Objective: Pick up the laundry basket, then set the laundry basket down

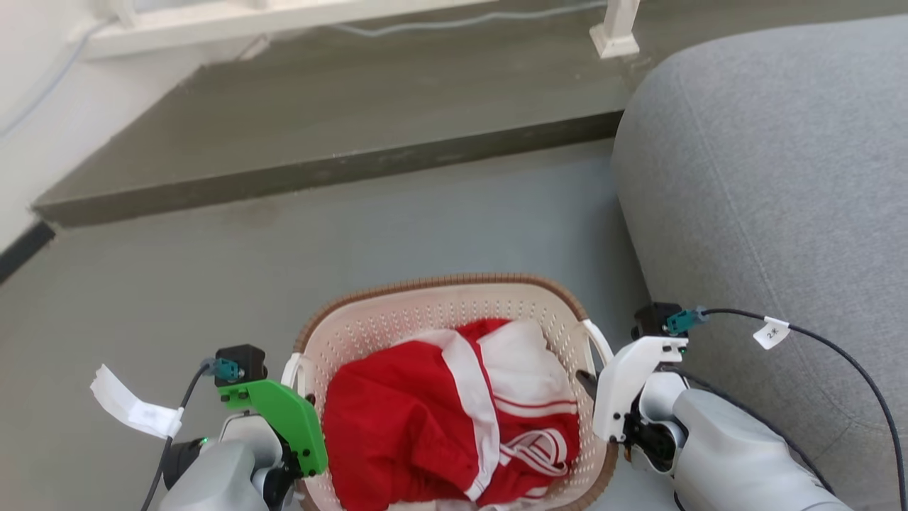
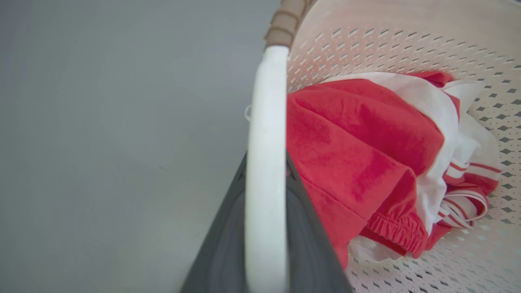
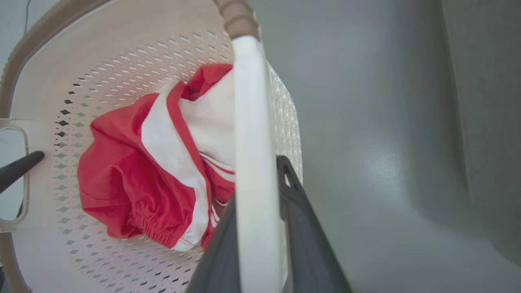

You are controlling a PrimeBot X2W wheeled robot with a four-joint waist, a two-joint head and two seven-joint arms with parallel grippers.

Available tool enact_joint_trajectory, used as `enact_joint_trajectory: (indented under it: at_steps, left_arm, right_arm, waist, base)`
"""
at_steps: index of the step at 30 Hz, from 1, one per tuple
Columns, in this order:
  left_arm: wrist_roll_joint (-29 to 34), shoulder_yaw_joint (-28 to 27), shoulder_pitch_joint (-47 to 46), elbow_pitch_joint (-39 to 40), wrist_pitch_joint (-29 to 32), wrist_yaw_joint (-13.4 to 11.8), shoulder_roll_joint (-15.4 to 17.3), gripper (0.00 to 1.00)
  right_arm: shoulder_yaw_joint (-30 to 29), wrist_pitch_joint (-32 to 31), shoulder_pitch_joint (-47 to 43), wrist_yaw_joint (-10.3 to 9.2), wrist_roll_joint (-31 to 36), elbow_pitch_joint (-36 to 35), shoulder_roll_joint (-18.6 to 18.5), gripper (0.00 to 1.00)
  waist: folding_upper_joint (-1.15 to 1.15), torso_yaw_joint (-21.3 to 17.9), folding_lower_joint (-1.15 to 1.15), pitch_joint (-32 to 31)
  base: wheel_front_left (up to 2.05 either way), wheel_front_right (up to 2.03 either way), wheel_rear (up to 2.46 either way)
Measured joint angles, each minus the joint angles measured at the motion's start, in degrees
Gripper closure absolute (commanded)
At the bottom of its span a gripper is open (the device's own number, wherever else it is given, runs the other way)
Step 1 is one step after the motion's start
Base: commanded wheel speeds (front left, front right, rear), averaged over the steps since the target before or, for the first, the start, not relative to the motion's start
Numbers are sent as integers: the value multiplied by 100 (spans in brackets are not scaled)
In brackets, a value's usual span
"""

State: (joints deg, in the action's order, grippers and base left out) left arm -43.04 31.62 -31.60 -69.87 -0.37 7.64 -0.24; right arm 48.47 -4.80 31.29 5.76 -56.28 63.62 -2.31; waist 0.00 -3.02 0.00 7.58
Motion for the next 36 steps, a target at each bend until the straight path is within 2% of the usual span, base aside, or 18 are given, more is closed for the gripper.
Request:
enact_joint_trajectory:
  at_steps: [12, 36]
  left_arm:
    - [-163, 88, 141, -8, 293, 0, 3, 100]
    - [-280, 179, 140, 22, 386, 0, 29, 100]
  right_arm:
    - [165, -341, -121, -129, -188, -4, -9, 100]
    - [377, -460, -127, -246, -431, -116, -65, 100]
  waist:
    - [0, -86, 0, -444]
    - [0, -100, 0, -412]
  base:
    - [0, 0, 0]
    - [0, 0, 0]
